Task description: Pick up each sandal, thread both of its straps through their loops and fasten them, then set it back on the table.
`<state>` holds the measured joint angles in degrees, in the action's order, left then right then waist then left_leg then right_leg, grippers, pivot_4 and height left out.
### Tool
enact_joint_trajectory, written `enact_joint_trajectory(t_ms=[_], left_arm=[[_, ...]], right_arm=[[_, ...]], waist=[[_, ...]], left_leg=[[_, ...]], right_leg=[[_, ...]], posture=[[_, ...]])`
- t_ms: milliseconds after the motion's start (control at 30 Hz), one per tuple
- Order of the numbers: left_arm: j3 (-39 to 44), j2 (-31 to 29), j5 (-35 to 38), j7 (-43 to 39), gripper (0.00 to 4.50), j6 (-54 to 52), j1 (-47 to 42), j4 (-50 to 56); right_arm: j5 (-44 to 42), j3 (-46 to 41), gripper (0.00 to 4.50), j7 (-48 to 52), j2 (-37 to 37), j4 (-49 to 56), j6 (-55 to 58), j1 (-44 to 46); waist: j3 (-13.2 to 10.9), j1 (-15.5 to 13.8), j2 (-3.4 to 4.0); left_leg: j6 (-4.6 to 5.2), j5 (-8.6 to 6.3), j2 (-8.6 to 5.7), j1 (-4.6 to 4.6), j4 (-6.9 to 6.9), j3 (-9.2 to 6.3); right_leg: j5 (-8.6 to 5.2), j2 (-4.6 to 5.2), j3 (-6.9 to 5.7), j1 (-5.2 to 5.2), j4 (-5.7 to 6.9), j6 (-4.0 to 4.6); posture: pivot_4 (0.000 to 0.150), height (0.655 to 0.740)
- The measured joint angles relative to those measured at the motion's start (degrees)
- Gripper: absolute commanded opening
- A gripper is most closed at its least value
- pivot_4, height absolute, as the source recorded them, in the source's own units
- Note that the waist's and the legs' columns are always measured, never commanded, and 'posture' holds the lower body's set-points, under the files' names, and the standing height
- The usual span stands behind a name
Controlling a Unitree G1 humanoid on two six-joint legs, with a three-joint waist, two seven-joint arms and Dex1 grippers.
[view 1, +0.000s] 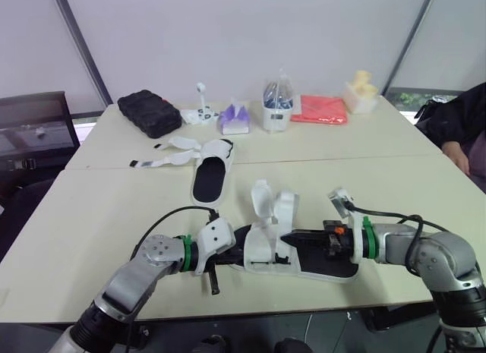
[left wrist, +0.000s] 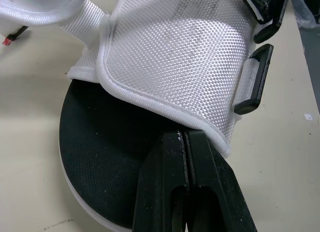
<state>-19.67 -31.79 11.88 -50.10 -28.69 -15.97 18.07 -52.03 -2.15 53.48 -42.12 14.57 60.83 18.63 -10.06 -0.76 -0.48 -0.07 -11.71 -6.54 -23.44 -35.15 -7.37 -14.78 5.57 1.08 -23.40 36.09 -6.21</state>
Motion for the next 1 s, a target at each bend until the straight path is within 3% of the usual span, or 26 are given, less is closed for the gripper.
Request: enact_joint_trajectory(t_ms=[467, 600, 767, 1000], left_arm=[[0.0, 0.5, 0.0, 0.0, 0.0, 0.6, 0.0, -0.9], [0.2, 1.4, 0.5, -0.1, 0.0, 0.0, 0.0, -1.1], [0.1, 1.7, 2.0, -1.6, 0.0, -0.9, -0.2, -1.1], [-0.3, 2.0, 2.5, -3.8, 0.0, -1.0, -1.1, -2.2]], right_arm=[[7.9, 5.0, 0.06, 4.1, -2.2, 1.9, -7.4, -1.7], [8.3, 4.6, 1.39, 4.1, -2.1, 2.0, -8.8, -2.7], [7.4, 0.8, 3.96, 2.4, -2.2, 4.7, -8.6, -5.1], [1.8, -12.1, 3.96, -1.7, -6.5, 7.9, -2.9, -11.0]], waist=[[0.0, 0.0, 0.0], [0.0, -0.2, 0.0], [0.0, -0.1, 0.0], [0.0, -0.5, 0.0]], left_leg=[[0.0, 0.0, 0.0, 0.0, -0.02, 0.0], [0.0, 0.0, -0.01, 0.0, -0.03, -0.01], [0.0, 0.0, -0.01, 0.0, -0.04, 0.0], [0.01, -0.01, -0.01, -0.04, -0.01, -0.01]], right_leg=[[0.0, 0.0, -0.01, 0.02, 0.0, 0.0], [0.0, 0.01, -0.01, 0.04, 0.0, 0.0], [-0.01, 0.01, 0.0, 0.03, 0.0, 0.01], [-0.02, 0.02, -0.02, 0.01, -0.04, 0.02]], posture=[[0.15, 0.74], [0.15, 0.74], [0.15, 0.74], [0.15, 0.74]])
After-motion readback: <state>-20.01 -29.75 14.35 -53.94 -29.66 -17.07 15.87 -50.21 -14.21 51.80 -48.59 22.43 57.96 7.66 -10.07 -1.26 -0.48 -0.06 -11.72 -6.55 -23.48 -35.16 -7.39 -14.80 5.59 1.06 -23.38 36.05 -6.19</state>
